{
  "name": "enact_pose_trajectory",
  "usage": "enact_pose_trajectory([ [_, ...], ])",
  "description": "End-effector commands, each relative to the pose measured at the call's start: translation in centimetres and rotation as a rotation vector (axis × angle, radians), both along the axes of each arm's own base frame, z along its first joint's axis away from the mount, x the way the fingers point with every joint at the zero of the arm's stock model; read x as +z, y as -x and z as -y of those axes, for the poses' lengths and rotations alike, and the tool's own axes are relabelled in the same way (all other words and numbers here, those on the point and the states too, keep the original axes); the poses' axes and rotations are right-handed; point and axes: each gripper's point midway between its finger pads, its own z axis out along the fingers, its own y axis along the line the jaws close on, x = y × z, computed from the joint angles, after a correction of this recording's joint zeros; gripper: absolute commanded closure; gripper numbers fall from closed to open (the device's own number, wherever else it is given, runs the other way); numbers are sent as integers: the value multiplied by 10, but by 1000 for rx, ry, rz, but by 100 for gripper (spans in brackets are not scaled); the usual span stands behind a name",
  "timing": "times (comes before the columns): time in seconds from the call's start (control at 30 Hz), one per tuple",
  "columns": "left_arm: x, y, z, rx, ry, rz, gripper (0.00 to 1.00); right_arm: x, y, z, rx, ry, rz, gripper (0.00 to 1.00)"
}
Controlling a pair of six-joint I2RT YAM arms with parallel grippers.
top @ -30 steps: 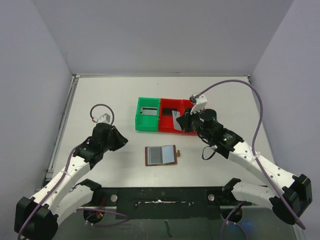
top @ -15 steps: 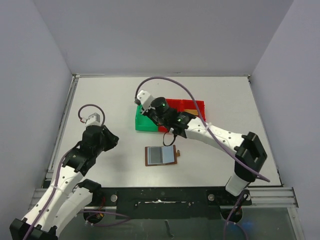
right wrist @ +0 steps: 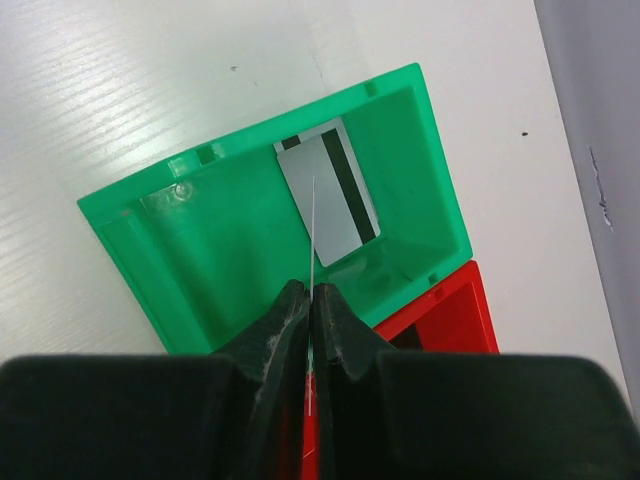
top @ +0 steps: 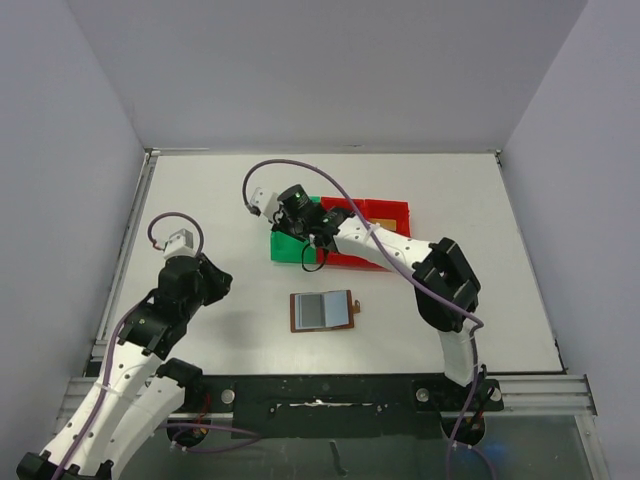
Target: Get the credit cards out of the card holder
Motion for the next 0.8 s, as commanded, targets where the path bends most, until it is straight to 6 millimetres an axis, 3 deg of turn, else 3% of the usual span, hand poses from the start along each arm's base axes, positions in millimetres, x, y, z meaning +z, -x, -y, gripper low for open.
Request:
enact_pose_trajectory([
  [0.0,17,-7,-1,13,9,44,86,18,-14,-7,45,-34,19,100],
  [0.27,13,-8,0,8,7,39,86,-6,-17,15,81,70,-23,100],
  [0.77,11,-9,2,-1,5,35,86,-4,-49,-4,259,64,104,100],
])
